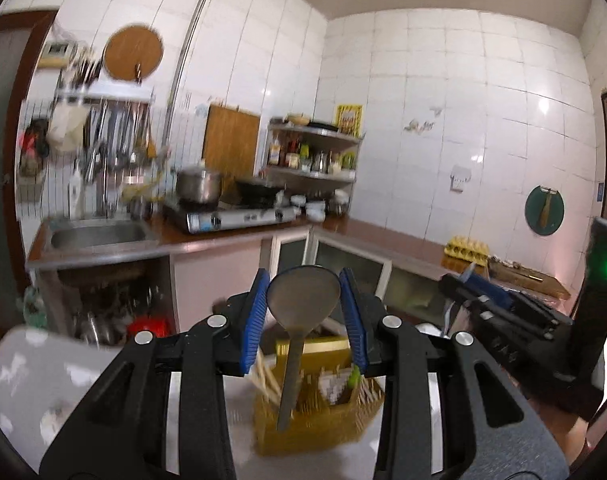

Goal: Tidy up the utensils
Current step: 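Carry both spoons to the yellow holder and lower them in, then open both tools to release the spoons and pull back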

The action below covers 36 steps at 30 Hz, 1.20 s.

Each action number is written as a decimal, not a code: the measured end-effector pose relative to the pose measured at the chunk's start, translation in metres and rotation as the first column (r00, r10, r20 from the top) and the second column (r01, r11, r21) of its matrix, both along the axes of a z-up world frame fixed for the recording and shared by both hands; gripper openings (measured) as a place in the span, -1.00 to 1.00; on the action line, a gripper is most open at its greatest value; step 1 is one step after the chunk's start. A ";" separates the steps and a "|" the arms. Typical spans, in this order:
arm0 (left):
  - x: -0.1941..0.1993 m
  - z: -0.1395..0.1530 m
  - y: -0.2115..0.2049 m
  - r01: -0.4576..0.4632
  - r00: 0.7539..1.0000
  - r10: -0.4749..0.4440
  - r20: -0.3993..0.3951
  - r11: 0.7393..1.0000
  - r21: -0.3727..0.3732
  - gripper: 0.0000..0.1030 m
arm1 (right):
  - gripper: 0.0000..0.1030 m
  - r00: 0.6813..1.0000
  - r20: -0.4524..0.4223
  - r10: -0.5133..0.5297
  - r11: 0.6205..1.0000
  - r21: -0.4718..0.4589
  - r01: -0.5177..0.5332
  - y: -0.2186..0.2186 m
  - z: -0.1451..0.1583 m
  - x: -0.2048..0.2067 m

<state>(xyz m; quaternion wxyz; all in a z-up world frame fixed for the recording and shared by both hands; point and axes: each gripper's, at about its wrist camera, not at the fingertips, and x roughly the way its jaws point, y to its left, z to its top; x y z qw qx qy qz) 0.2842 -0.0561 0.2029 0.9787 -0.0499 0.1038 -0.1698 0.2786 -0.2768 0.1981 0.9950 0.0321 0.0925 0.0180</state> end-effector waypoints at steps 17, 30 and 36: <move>0.077 -0.106 -0.018 0.003 0.979 0.004 -0.206 0.999 0.037 -0.33 | -0.40 0.985 -0.171 0.031 0.999 0.014 -0.029 0.002 -0.096 0.071; -0.004 -0.070 0.021 -0.087 0.989 0.097 -0.108 0.991 0.099 0.66 | 0.41 0.981 -0.188 -0.051 0.998 -0.041 0.044 -0.008 -0.093 0.013; -0.075 -0.059 0.050 -0.140 0.987 0.147 -0.068 0.986 0.091 0.90 | 0.75 0.987 -0.154 -0.034 0.999 -0.045 0.027 0.001 -0.088 -0.068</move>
